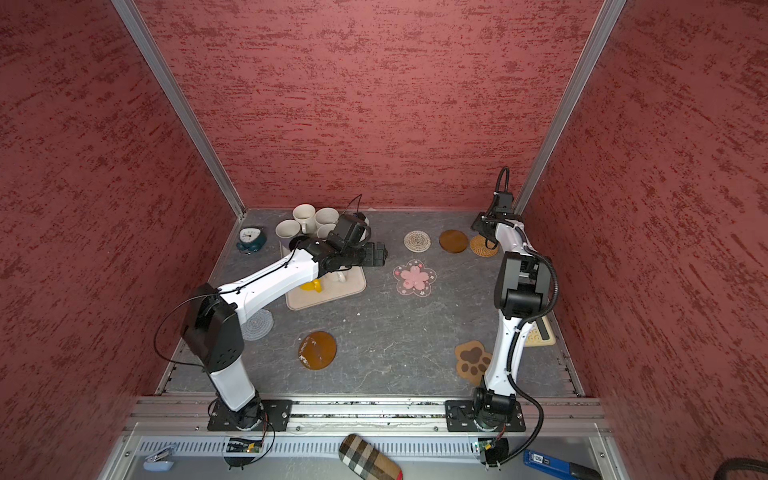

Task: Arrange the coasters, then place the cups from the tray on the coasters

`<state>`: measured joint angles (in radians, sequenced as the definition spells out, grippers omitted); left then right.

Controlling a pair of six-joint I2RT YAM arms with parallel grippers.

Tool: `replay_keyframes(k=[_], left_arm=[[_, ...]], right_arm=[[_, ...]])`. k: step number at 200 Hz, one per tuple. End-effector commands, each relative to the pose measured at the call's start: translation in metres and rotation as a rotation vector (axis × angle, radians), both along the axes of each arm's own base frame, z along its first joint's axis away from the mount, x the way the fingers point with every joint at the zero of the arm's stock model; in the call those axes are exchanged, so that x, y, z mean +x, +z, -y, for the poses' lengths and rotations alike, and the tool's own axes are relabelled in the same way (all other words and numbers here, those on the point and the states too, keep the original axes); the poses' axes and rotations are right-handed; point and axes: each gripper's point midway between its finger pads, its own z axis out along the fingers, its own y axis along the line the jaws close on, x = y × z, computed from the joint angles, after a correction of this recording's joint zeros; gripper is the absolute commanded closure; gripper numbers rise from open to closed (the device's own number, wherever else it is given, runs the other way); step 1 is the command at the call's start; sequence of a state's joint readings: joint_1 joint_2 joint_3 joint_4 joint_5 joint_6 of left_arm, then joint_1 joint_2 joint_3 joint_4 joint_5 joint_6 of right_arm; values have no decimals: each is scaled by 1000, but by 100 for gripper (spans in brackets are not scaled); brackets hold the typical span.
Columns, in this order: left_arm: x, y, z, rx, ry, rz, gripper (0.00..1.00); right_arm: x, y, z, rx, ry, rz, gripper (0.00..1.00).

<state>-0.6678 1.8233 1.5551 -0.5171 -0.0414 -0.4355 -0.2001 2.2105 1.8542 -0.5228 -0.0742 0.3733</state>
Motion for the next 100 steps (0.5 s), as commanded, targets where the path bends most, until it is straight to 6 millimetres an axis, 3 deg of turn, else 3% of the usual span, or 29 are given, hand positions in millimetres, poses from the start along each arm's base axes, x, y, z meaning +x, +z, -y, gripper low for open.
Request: replay_keyframes(k=[1,35,100], left_arm=[[16,7,18,-24,-40,32,0],[27,2,29,-38,-39,43,0],[17,-6,25,-51,-33,38,0]], right_arm=[[1,-9,20,-93,-26,-48,38],[5,-28,27,-112,-30,-89,47],[1,-56,22,-94,-23,-145,44]])
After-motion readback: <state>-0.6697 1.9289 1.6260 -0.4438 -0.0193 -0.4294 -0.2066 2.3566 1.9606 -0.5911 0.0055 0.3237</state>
